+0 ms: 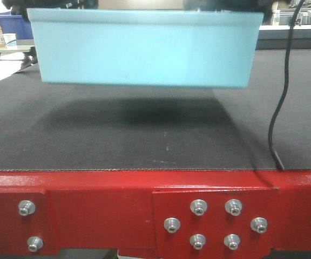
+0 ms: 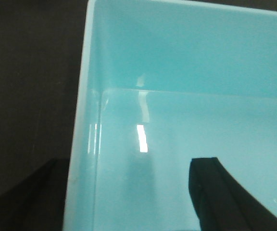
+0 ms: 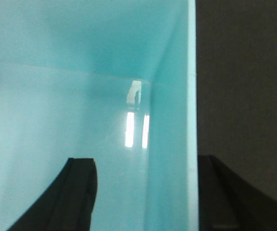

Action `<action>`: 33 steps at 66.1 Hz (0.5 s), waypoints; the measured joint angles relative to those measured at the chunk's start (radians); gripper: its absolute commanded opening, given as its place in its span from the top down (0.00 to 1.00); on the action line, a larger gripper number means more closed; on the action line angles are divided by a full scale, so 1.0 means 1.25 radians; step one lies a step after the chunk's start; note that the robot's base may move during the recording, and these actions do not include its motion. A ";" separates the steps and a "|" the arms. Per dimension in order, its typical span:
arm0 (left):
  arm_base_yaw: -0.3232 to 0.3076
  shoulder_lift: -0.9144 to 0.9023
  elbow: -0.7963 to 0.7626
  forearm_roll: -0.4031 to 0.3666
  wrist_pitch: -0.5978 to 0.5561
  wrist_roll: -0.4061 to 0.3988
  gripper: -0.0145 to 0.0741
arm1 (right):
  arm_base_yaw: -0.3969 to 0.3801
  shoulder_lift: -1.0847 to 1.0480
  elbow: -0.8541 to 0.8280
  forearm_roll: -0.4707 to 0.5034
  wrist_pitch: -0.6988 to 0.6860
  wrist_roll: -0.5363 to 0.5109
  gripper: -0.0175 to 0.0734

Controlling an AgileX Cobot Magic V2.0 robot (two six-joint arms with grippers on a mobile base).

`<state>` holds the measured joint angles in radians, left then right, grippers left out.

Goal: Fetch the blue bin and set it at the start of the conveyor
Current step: 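Lower the teal bin onto the belt with both grippers, then open both grippers and raise them away from the bin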

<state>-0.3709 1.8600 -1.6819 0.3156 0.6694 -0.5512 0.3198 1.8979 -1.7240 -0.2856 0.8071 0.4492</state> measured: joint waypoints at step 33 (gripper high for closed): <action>-0.004 -0.036 -0.008 0.061 0.079 -0.016 0.37 | 0.010 -0.042 -0.001 -0.010 0.061 0.000 0.29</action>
<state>-0.3753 1.8156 -1.6918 0.3918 0.7678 -0.5718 0.3323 1.8456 -1.7258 -0.2982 0.8834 0.4492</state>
